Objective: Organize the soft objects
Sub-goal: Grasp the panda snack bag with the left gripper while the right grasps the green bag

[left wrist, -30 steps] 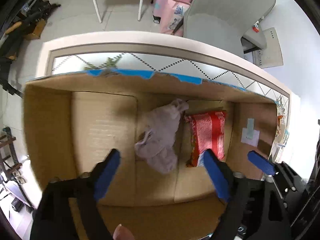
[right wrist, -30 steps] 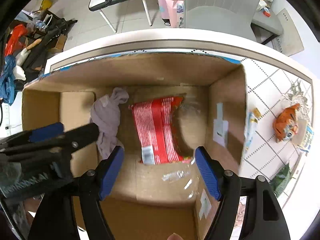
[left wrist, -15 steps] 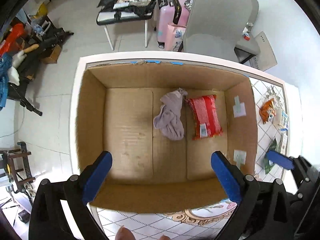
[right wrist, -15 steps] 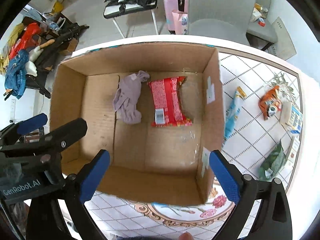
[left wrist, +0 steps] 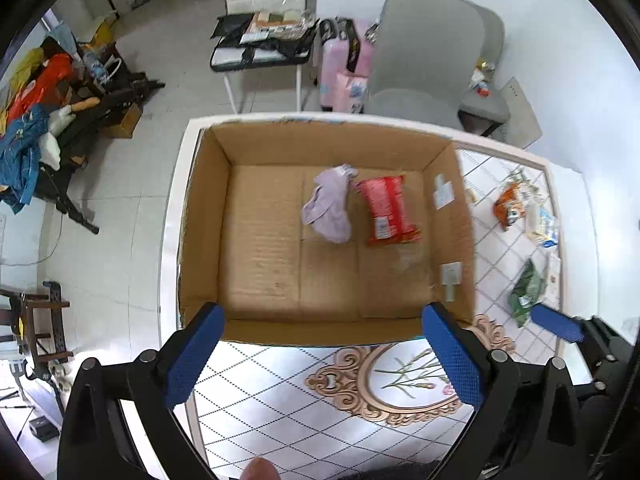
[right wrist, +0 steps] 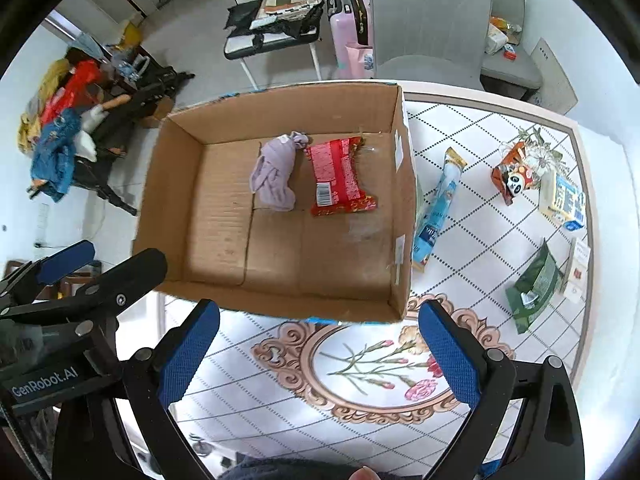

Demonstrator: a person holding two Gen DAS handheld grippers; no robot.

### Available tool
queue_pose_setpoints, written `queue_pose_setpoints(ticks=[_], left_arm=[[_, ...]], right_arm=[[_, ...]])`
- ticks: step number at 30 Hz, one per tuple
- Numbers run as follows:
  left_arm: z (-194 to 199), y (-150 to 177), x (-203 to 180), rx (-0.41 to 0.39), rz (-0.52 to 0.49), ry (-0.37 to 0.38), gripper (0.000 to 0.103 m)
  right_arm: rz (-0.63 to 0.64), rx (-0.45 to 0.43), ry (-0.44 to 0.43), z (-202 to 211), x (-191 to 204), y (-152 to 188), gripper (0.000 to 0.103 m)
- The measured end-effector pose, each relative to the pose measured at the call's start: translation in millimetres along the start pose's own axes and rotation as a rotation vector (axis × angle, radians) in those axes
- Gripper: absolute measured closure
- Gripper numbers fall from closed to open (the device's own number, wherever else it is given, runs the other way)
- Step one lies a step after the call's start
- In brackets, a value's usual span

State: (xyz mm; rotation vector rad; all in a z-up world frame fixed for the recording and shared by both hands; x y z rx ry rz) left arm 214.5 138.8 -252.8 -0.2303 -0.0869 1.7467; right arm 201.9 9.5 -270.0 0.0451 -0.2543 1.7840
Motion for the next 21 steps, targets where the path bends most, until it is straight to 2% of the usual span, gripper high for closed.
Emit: queue_pose_setpoints(ticks=[4, 7, 9, 13, 16, 21], left_arm=[[25, -5, -37, -0.060, -0.053, -0.019, 0.002], [33, -10, -79, -0.099, -0.102, -0.027, 0.002], [25, -14, -111, -0.087, -0.146, -0.034, 0.002], [-15, -25, -189, -0.016, -0.250, -0.034, 0.002], [-56, -31, -239, 0.050, -0.334, -0.063, 0.002], [-129, -33, -295, 0.161, -0.435, -0.137, 0.002]], right_arm=[[-0.057, -0.025, -0.053, 21, -29, 8, 0.002], [-0.136, -0.046, -0.041, 40, -82, 20, 0.002], [-0.206, -0.044, -0.028, 46, -125, 30, 0.002], [-0.391, -0.019, 0.020, 34, -224, 56, 0.002], [-0.539, 0.030, 0.008, 5, -288, 74, 0.002], [-0.704, 0.115, -0.041, -58, -348, 94, 0.002]])
Point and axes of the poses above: each gripper's, at about its wrist camera, not at the fingertips, and z roughly against the way its jaws point, x to its left, y to its underside, the point moved 8 cm from there along -z, roughly the way its jaws point, and after that the axes turned 9 degrees about z, right-handed, at the moved point
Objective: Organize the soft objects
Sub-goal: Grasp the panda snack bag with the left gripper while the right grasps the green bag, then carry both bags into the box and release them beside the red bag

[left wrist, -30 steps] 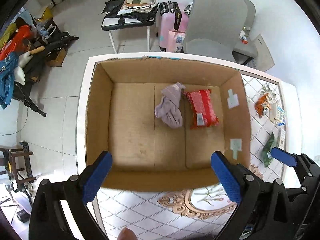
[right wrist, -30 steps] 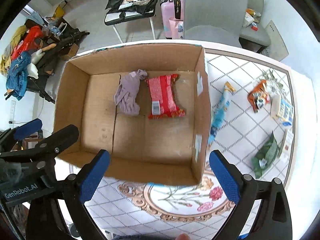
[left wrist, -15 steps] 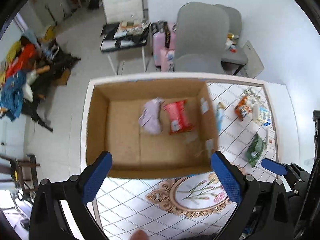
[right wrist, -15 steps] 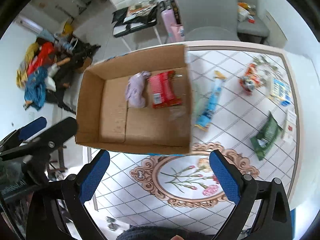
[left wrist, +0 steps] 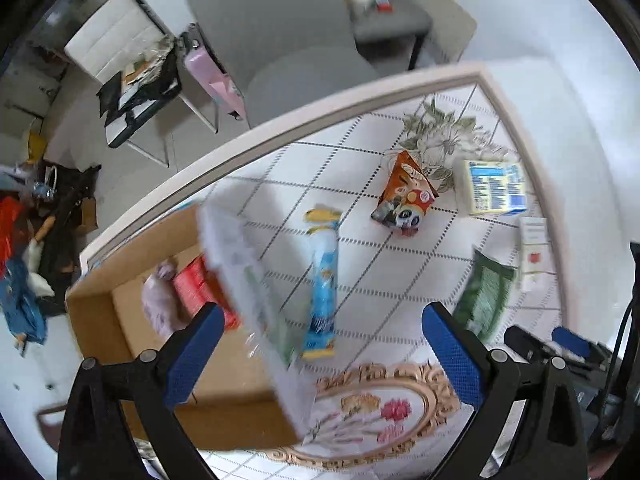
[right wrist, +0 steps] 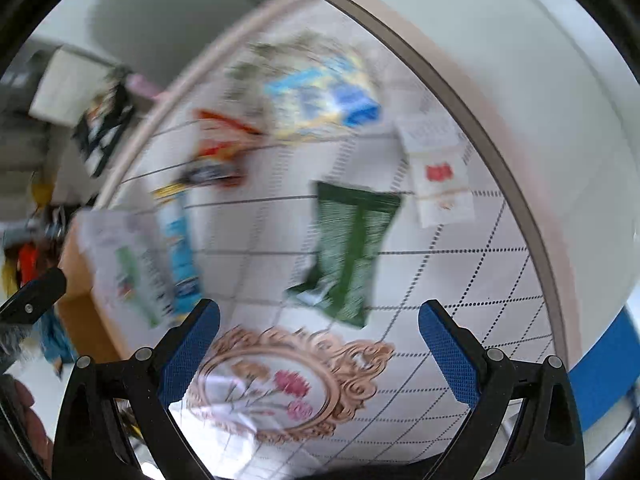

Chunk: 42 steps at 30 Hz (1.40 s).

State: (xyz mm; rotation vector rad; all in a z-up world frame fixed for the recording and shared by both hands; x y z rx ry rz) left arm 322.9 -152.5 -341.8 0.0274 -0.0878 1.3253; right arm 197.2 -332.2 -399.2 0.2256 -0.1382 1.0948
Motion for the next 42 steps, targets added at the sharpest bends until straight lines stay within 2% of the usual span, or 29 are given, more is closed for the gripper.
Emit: queue_pose_setpoints(ticks=[4, 7, 12, 18, 19, 20, 21, 22, 23, 24, 25, 26, 31, 36, 42], left_arm=[[-45, -19, -35, 0.089, -0.042, -0.003, 0.002], [-71, -31, -58, 0.125, -0.095, -0.020, 0.002], [-114, -48, -78, 0.171, -0.164, -0.098, 0.002], [-145, -61, -86, 0.205, -0.162, -0.108, 0.002], [-148, -63, -87, 0.209, -0.159, -0.099, 0.008], [-149, -64, -88, 0.212, -0.153, -0.087, 0.022], [-151, -64, -89, 0.219, -0.147, -0.079, 0.032], [-152, -64, -89, 0.224, -0.143, -0.081, 0.049], [-153, -63, -88, 0.225, -0.147, -0.086, 0.051], [-152, -63, -89, 0.218, -0.152, -0.086, 0.051], [-151, -63, -89, 0.208, -0.160, -0.090, 0.051], [-150, -63, -89, 0.201, -0.163, -0.096, 0.051], [-137, -53, -90, 0.177, -0.157, -0.088, 0.052], [-114, -39, -81, 0.156, -0.108, -0.027, 0.052], [-64, -10, -52, 0.092, 0.005, 0.085, 0.052]], right_arm=[[-0.060, 0.073, -0.011, -46, -17, -10, 0.002], [-0.086, 0.100, -0.012, -67, -21, -14, 0.003], [-0.107, 0.122, -0.010, -84, -25, -18, 0.006], [-0.104, 0.160, -0.010, -99, -19, -13, 0.010], [-0.102, 0.164, -0.007, -101, -18, -12, 0.013], [-0.096, 0.171, -0.004, -103, -17, -10, 0.016], [-0.091, 0.183, -0.003, -106, -15, -7, 0.024], [-0.089, 0.192, -0.007, -108, -13, -4, 0.030], [-0.085, 0.201, -0.008, -110, -10, -1, 0.033], [-0.081, 0.204, -0.005, -112, -9, 1, 0.040], [-0.076, 0.205, -0.005, -113, -7, 3, 0.050], [-0.072, 0.209, -0.008, -114, -3, 7, 0.055], [-0.046, 0.199, 0.004, -111, 10, 11, 0.067], [-0.010, 0.173, 0.003, -99, 25, 17, 0.070], [0.070, 0.122, -0.027, -62, 44, 35, 0.071]])
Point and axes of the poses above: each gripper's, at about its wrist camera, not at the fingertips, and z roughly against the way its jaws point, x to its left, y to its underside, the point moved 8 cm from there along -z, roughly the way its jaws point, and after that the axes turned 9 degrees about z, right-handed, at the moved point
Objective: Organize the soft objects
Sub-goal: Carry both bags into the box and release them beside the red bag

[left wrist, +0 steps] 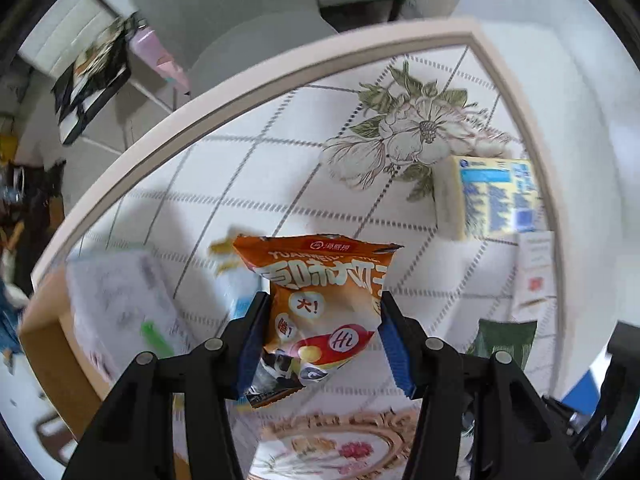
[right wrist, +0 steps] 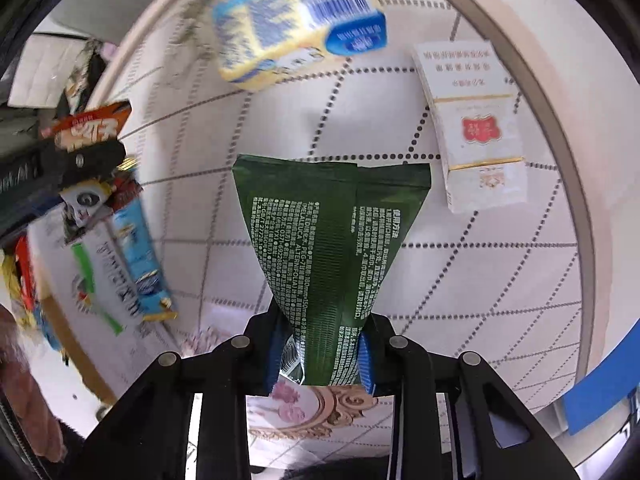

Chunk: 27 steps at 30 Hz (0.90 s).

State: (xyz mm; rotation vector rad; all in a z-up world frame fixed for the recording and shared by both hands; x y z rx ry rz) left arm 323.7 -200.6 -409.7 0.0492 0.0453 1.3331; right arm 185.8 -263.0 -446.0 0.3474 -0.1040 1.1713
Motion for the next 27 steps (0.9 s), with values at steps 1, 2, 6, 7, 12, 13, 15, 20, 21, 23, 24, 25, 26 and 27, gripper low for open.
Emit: queue_pose_setpoints(ticks=[1, 2, 6, 7, 12, 13, 15, 20, 21, 23, 24, 25, 26, 27], left_arm=[[12, 10, 6, -0.016, 0.017, 0.027, 0.052], [24, 20, 12, -0.031, 0.036, 0.056, 0.052], [67, 62, 42, -0.078, 0.123, 0.158, 0.052], [79, 73, 53, -0.094, 0.146, 0.179, 0.052], [126, 121, 108, -0.173, 0.261, 0.249, 0.052], [135, 127, 122, -0.190, 0.284, 0.256, 0.052], [151, 139, 148, -0.221, 0.328, 0.263, 0.052], [181, 157, 219, -0.297, 0.417, 0.227, 0.052], [183, 159, 233, -0.302, 0.433, 0.216, 0.052], [180, 160, 261, -0.302, 0.467, 0.196, 0.052], [175, 158, 274, -0.296, 0.480, 0.179, 0.052], [168, 155, 288, -0.285, 0.493, 0.162, 0.052], [160, 152, 301, -0.271, 0.504, 0.149, 0.052], [151, 149, 310, -0.259, 0.513, 0.139, 0.052]], right_arm=[[0.018, -0.009, -0.004, 7, 3, 3, 0.071], [0.040, -0.024, -0.013, 16, 8, 8, 0.071], [0.129, -0.079, -0.032, 55, 31, 18, 0.071], [0.152, -0.089, -0.036, 64, 40, 23, 0.071], [0.283, -0.136, -0.065, 113, 92, 44, 0.071], [0.316, -0.141, -0.075, 119, 110, 51, 0.071], [0.364, -0.144, -0.086, 136, 128, 54, 0.071], [0.501, -0.131, -0.100, 136, 205, 78, 0.071], [0.520, -0.125, -0.094, 131, 219, 80, 0.071], [0.550, -0.102, -0.084, 119, 247, 87, 0.071], [0.561, -0.093, -0.073, 113, 258, 89, 0.071], [0.573, -0.083, -0.057, 104, 268, 90, 0.071], [0.583, -0.066, -0.036, 93, 280, 90, 0.071], [0.590, -0.053, -0.021, 84, 288, 89, 0.071]])
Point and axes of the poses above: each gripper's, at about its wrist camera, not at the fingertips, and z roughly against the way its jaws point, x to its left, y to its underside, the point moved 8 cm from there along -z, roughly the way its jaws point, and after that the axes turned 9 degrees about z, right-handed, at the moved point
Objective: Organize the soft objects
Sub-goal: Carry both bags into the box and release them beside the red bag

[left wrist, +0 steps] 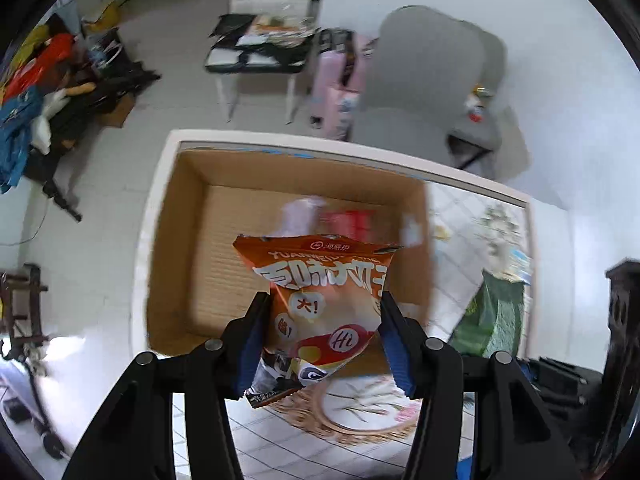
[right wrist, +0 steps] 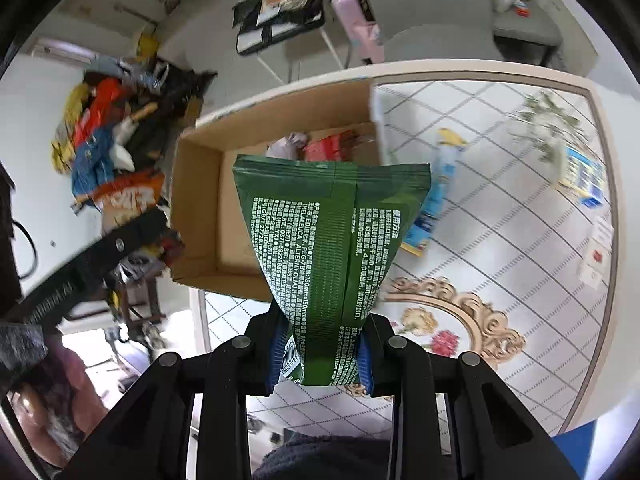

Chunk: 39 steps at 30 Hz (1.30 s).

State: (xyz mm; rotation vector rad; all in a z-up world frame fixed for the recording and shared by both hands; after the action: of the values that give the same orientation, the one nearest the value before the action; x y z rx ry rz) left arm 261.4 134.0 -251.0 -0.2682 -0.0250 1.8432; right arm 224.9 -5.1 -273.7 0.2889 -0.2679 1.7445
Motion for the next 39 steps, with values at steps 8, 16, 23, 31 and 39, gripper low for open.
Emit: queue_pose_setpoints(ticks=[8, 16, 23, 31, 39], left_arm=[[-90, -46, 62, 0.123, 0.048, -0.092, 0.052], [-153, -72, 63, 0.213, -0.008, -0.139, 0.052], [-175, -83, 64, 0.257, -0.047, -0.190, 0.051], [-169, -83, 64, 0.274, -0.006, -0.160, 0.027], [-128, -66, 62, 0.220, -0.018, -0.135, 0.010]], right_arm=[[0.023, 0.148, 0.130, -89, 11, -29, 0.071], [0.009, 0.239, 0.213, -147, -6, -35, 0.071], [0.004, 0.276, 0.213, -163, -7, -31, 0.071], [0.011, 0.262, 0.198, -150, -2, -32, 0.040], [0.036, 0.189, 0.221, -109, 1, -30, 0.013]])
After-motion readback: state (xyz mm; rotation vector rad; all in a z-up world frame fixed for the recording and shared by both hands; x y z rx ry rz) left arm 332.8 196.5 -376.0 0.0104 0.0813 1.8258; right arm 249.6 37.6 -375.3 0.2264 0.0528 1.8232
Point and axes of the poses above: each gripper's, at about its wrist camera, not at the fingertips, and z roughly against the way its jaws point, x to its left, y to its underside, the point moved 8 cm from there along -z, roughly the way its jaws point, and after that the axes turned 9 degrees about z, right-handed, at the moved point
